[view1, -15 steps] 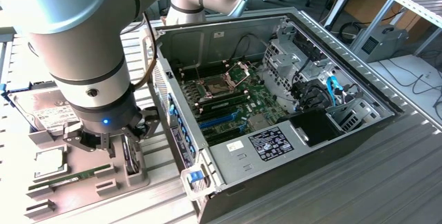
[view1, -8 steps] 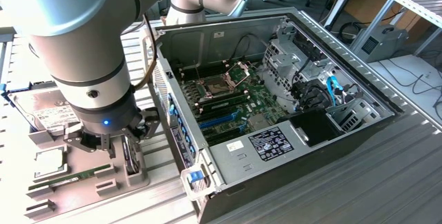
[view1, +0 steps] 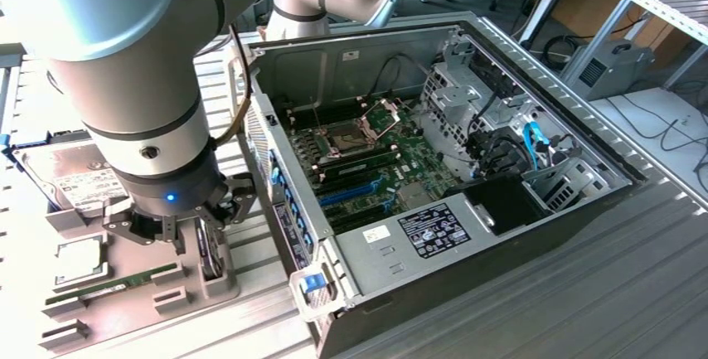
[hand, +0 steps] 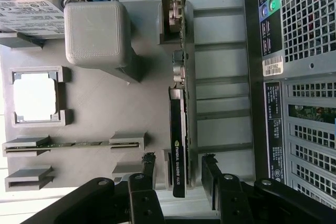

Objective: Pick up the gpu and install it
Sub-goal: 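Pick up the gpu and move the gpu toward the slot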

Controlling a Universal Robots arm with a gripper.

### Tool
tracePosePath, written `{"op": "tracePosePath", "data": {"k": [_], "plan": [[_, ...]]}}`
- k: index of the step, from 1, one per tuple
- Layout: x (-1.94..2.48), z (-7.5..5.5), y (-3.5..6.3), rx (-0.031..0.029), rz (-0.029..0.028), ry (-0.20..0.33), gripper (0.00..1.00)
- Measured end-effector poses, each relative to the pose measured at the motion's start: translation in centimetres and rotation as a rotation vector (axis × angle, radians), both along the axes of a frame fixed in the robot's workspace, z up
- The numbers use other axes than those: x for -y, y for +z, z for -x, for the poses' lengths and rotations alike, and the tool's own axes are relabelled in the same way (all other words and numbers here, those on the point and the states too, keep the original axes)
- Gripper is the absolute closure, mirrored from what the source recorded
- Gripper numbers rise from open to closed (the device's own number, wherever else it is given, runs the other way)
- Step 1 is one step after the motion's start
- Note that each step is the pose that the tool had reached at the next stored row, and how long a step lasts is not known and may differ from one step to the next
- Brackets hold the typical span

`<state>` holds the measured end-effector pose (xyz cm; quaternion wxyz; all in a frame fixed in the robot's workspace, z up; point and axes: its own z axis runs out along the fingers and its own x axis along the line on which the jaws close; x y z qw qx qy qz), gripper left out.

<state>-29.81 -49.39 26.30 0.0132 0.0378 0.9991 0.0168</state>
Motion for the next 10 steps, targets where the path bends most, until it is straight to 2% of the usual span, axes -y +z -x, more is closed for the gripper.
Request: {"op": "tracePosePath", "data": {"k": [10], "plan": [[0.00,0.00,-0.26,0.0000,-0.0001,0.000,0.52]]}}
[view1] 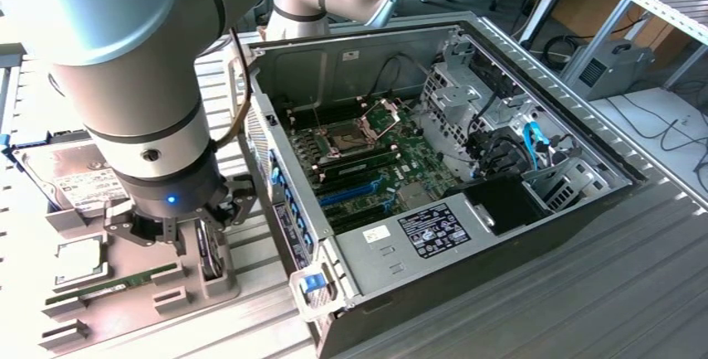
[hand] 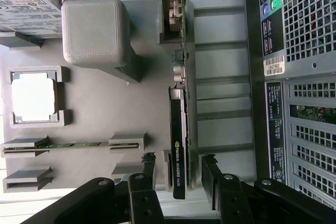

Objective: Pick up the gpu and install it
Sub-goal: 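Pick up the gpu and move the gpu toward the slot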

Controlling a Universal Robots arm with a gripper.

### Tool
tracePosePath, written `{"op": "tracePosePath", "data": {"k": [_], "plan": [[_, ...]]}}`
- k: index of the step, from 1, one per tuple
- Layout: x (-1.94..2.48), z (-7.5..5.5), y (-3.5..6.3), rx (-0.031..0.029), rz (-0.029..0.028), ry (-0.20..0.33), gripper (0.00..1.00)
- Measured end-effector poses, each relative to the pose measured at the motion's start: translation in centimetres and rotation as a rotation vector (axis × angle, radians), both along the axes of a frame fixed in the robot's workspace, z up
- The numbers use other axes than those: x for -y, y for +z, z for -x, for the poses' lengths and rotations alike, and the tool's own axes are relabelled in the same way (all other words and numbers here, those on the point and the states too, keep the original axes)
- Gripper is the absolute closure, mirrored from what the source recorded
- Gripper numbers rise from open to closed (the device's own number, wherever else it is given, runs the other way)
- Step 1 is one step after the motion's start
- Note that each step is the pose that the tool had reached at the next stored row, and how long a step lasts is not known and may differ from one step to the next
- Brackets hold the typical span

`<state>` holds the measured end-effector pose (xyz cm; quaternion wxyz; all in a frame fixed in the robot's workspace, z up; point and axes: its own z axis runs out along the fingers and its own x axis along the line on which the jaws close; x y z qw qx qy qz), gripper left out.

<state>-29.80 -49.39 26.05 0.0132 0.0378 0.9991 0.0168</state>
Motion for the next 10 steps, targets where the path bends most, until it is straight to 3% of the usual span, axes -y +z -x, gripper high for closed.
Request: {"op": "tracePosePath", "data": {"k": [10], "plan": [[0.00,0.00,-0.30,0.0000,0.0000,0.000,0.52]]}}
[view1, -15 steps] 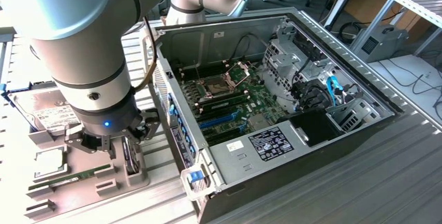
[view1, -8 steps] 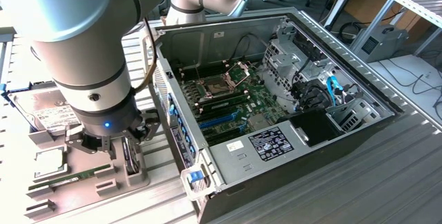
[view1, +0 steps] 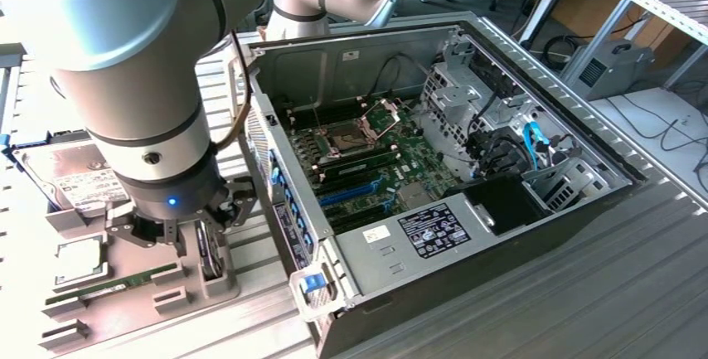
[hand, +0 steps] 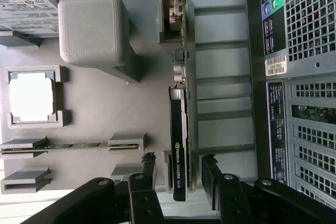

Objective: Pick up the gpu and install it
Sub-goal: 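Pick up the gpu and move the gpu toward the slot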

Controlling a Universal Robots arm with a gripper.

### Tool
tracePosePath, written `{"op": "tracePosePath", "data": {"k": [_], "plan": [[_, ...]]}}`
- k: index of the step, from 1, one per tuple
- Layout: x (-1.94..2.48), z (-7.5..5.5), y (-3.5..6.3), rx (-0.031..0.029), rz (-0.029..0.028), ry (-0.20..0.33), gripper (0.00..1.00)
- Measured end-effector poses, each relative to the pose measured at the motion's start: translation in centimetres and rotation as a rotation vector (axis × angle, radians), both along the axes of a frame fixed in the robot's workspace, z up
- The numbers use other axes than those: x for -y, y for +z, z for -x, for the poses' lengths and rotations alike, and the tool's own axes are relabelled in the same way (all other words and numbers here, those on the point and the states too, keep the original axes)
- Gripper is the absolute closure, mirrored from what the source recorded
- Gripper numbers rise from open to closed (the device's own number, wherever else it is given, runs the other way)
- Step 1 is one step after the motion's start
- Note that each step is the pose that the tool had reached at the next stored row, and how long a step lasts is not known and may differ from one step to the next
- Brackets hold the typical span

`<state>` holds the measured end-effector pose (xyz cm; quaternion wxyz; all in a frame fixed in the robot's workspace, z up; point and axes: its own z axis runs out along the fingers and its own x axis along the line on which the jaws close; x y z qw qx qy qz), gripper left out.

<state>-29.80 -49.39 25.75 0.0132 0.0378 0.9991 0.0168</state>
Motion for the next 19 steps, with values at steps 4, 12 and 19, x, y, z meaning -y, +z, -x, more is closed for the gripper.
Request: {"op": "tracePosePath", "data": {"k": [4,12,19], "plan": [[0.00,0.00,-0.11,0.0000,0.0000,0.000,0.52],[0.00,0.00,-0.33,0.0000,0.0001,0.000,0.52],[0.00,0.00,-0.52,0.0000,0.0000,0.000,0.52]]}}
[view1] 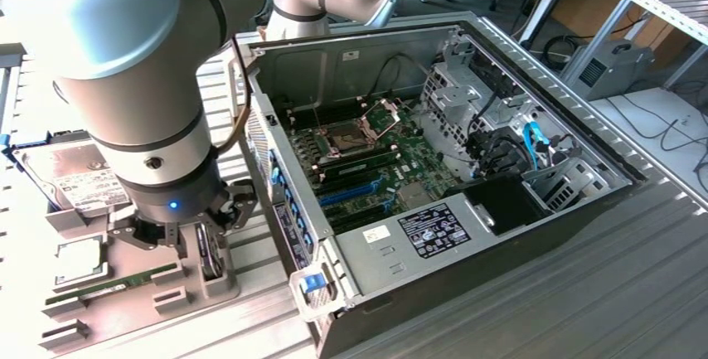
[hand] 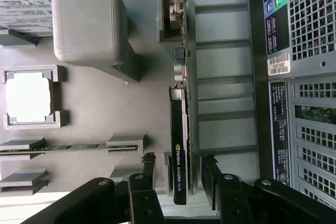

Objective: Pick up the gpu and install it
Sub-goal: 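Pick up the gpu and move the gpu toward the slot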

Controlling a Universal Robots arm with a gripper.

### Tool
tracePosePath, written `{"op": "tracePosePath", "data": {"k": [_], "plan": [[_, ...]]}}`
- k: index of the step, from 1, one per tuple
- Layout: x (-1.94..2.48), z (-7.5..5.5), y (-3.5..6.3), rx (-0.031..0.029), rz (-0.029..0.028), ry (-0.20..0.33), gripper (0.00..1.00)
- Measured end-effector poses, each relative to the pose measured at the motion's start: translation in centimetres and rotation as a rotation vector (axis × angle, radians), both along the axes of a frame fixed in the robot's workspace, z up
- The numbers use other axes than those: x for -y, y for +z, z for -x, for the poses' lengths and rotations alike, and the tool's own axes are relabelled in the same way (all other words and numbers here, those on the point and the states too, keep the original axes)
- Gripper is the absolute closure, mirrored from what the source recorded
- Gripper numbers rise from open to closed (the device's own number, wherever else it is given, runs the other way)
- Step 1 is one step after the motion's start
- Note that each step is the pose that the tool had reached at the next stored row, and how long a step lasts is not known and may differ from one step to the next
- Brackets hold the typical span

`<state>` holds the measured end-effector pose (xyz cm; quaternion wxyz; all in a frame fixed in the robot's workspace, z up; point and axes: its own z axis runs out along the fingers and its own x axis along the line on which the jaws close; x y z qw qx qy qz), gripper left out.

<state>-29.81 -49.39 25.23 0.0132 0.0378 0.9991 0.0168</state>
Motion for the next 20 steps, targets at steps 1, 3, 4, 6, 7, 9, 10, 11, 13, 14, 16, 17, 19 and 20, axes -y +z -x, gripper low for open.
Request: {"op": "tracePosePath", "data": {"k": [1,3,4,6,7,9,10,11,13,14,16,17,19,20], "plan": [[0.00,0.00,-0.02,0.0000,0.0001,0.000,0.52],[0.00,0.00,-0.07,0.0000,0.0000,0.000,0.52],[0.00,0.00,-0.10,-0.0001,0.0001,0.000,0.52],[0.00,0.00,-0.16,0.0000,0.0000,0.000,0.52],[0.00,0.00,-0.19,-0.0001,0.0000,0.000,0.52],[0.00,0.00,-0.25,0.0000,0.0000,0.000,0.52],[0.00,0.00,-0.27,-0.0001,0.0001,0.000,0.52],[0.00,0.00,-0.29,-0.0001,0.0001,0.000,0.52],[0.00,0.00,-0.34,0.0000,0.0000,0.000,0.52],[0.00,0.00,-0.37,0.0000,0.0000,0.000,0.52],[0.00,0.00,-0.42,0.0000,0.0000,0.000,0.52],[0.00,0.00,-0.44,0.0000,0.0001,0.000,0.52],[0.00,0.00,-0.51,0.0000,0.0000,0.000,0.52],[0.00,0.00,-0.54,0.0000,0.0000,0.000,0.52]]}}
